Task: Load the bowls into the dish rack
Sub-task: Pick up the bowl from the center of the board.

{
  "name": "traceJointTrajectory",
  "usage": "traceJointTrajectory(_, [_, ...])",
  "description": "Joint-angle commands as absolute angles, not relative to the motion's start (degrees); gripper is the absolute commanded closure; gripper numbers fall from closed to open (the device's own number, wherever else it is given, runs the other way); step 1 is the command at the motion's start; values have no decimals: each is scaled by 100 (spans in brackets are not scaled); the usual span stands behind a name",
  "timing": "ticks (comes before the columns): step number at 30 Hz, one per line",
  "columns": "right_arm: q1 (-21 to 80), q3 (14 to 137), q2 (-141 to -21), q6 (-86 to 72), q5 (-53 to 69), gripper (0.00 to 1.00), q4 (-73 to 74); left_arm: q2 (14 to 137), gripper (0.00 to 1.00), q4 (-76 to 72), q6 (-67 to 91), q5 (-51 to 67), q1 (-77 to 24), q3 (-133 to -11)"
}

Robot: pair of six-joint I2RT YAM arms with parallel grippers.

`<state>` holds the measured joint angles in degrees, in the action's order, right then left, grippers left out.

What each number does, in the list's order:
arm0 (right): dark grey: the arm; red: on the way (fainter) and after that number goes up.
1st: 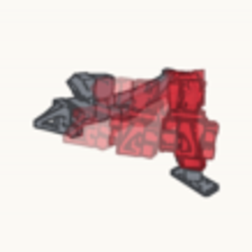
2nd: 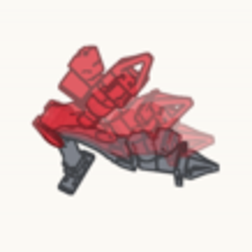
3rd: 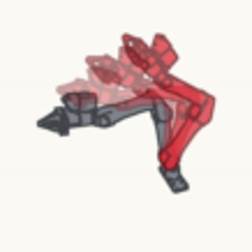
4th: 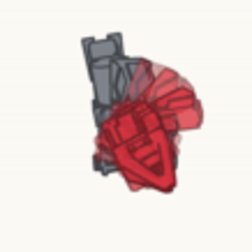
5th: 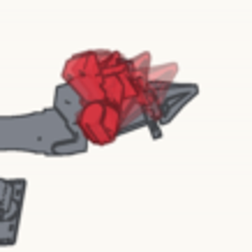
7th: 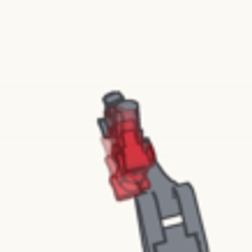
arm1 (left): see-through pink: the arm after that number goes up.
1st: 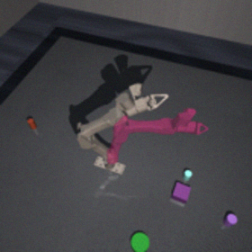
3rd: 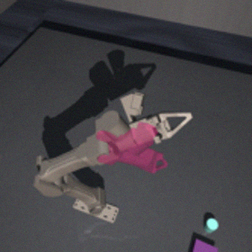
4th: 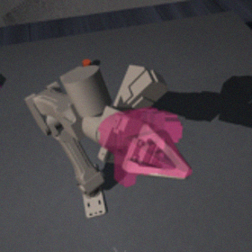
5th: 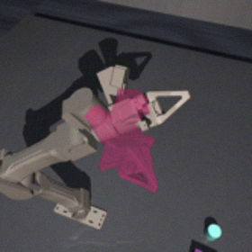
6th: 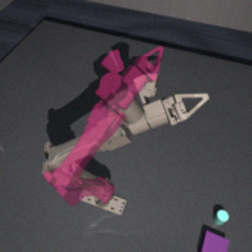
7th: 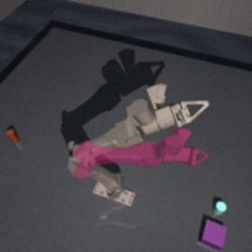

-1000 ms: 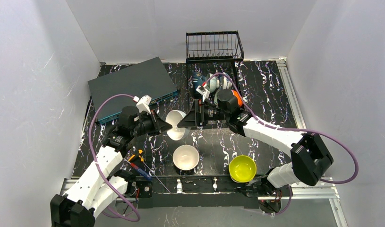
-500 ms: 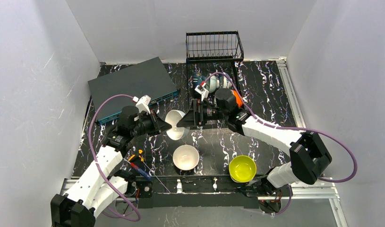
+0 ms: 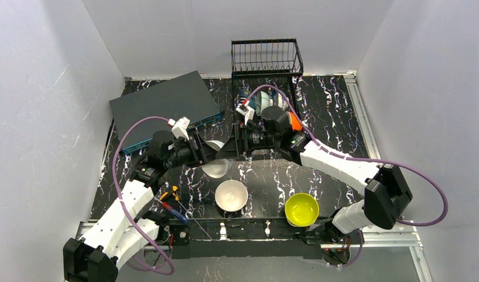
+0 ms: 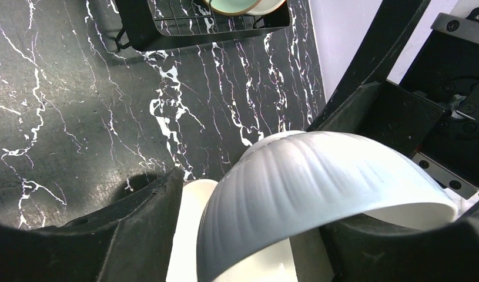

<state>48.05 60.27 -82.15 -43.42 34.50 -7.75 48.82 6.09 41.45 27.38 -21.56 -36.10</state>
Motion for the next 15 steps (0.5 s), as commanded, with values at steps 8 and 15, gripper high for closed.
traceJointTrajectory(8, [4410,6460,-7997,-3975,3204,99,-316,4860,34,884,4085,2835,-2171,-3773])
traceJointTrajectory(15, [4044,6449,-7973,-3761,3164,99,-24,4934,34,982,4034,2843,-2176,-3796])
